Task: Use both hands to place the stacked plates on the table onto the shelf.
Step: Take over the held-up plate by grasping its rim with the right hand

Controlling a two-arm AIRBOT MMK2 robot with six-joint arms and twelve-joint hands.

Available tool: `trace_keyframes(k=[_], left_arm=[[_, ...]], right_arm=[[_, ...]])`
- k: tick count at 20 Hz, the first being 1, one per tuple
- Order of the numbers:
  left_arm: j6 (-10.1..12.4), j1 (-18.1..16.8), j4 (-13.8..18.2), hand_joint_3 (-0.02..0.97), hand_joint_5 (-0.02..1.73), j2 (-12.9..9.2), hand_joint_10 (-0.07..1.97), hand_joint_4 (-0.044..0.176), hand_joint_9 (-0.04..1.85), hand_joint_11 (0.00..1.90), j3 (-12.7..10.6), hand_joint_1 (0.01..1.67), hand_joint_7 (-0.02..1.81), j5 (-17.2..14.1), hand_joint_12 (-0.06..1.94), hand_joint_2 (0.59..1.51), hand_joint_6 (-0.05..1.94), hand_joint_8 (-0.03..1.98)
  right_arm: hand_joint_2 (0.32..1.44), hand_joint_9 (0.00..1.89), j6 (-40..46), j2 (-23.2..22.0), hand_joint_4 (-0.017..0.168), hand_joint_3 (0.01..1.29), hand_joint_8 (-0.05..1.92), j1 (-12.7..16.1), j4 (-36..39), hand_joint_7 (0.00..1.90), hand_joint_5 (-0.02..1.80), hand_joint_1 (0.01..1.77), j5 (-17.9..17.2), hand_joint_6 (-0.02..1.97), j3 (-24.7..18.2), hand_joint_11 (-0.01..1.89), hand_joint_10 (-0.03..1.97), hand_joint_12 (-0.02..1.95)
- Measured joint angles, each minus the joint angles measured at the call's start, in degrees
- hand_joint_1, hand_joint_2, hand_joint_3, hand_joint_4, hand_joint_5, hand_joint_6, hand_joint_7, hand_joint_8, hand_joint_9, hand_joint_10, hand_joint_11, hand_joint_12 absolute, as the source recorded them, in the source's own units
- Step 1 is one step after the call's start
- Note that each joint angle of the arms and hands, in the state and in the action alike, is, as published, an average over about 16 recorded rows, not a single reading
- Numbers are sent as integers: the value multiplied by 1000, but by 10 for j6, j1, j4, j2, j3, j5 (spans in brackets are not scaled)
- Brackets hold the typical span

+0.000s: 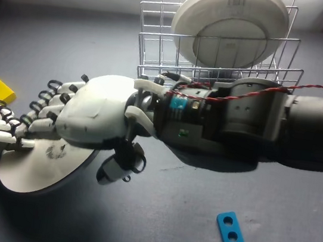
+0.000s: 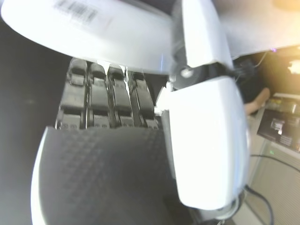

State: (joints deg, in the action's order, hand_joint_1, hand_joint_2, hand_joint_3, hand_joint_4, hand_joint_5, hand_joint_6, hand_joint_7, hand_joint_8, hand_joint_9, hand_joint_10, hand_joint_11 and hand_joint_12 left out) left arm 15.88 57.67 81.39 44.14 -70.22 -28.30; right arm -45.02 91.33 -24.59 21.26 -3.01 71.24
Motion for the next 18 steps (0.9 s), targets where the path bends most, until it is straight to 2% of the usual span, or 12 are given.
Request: trace_keyframes(k=[10,14,18], left_arm=[[0,0,0,18,51,1,9,0,35,20,0,15,-4,0,9,1122,-34,-19],[0,0,0,18,51,1,9,-2,35,19,0,15,-4,0,9,1122,-34,-19],[0,0,0,18,48,1,8,-4,36,18,0,15,-2,0,10,1122,-35,-20]], right_arm=[[962,156,-13,39,-1,15,3,-12,-7,171,177,1150,-24,41,44,14,15,465],[977,281,-24,42,2,15,1,-16,-7,303,303,1133,-31,39,45,57,22,673],[995,489,-37,44,-1,15,5,-19,-7,508,475,1114,-44,93,46,200,36,866]])
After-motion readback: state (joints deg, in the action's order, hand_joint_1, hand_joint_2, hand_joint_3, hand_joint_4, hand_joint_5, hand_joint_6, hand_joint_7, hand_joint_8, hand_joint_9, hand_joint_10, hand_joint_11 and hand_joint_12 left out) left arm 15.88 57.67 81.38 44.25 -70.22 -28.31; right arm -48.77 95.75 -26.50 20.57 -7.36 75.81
